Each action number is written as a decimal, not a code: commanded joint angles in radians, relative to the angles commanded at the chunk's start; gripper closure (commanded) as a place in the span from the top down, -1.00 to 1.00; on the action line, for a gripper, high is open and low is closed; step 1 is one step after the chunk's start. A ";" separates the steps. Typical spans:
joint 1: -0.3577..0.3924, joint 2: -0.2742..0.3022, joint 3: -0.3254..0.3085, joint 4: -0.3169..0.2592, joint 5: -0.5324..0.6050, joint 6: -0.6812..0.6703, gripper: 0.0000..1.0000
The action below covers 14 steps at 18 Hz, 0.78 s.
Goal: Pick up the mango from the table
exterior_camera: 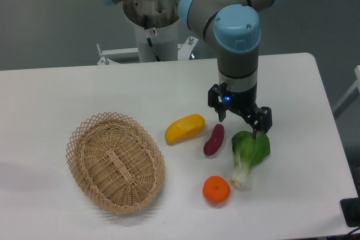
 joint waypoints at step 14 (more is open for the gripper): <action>-0.008 0.011 -0.084 0.008 -0.005 0.044 1.00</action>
